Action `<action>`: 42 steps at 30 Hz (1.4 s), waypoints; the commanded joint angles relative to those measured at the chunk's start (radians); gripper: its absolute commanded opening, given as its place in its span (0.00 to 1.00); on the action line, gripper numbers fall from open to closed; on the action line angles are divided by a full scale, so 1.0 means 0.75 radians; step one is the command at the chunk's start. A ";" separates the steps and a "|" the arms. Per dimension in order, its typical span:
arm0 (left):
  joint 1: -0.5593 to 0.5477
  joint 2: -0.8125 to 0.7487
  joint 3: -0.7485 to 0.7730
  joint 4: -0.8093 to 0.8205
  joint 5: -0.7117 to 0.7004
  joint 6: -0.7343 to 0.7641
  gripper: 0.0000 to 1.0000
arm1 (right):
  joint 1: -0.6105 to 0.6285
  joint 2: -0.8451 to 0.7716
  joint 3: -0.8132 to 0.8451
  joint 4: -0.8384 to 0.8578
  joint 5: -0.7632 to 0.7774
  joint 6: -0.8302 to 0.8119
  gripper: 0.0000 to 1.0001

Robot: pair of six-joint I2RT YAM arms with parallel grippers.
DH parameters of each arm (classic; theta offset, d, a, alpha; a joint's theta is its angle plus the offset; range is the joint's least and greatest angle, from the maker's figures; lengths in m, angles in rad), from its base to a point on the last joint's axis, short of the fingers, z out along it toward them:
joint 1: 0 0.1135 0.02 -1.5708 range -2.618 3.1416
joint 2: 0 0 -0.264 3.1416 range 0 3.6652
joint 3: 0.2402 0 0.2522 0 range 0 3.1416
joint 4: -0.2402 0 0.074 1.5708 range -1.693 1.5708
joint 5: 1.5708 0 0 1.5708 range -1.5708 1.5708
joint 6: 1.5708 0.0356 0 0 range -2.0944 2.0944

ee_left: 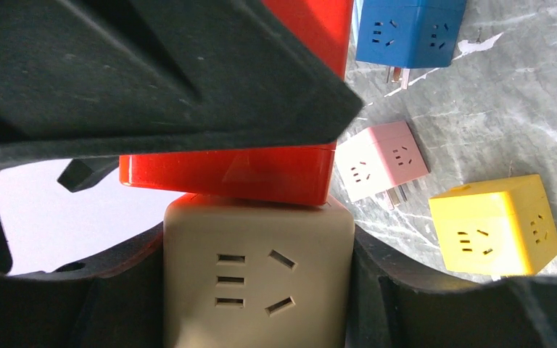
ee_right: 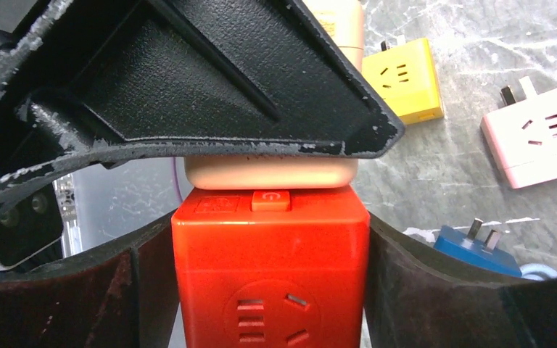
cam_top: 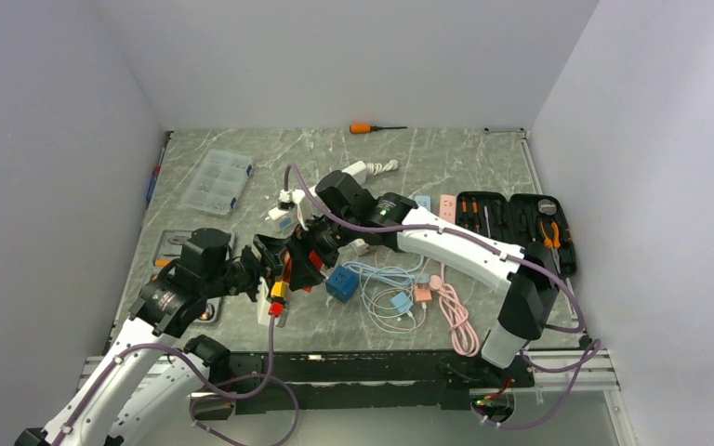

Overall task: Pull the plug off the socket
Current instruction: Remove the plug from the socket.

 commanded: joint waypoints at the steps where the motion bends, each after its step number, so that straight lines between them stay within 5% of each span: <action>1: -0.011 -0.005 0.063 0.129 0.025 -0.083 0.00 | 0.012 -0.017 -0.025 0.159 -0.011 0.034 0.80; 8: -0.011 0.007 0.073 0.142 0.012 -0.097 0.00 | 0.015 -0.029 -0.097 0.286 -0.008 0.109 0.76; 20: -0.010 0.002 0.024 0.155 -0.051 0.012 0.00 | 0.012 -0.109 -0.210 0.231 0.027 0.097 0.00; 42: -0.009 0.105 0.015 0.168 -0.225 0.155 0.00 | 0.102 -0.232 -0.340 -0.060 0.179 0.120 0.00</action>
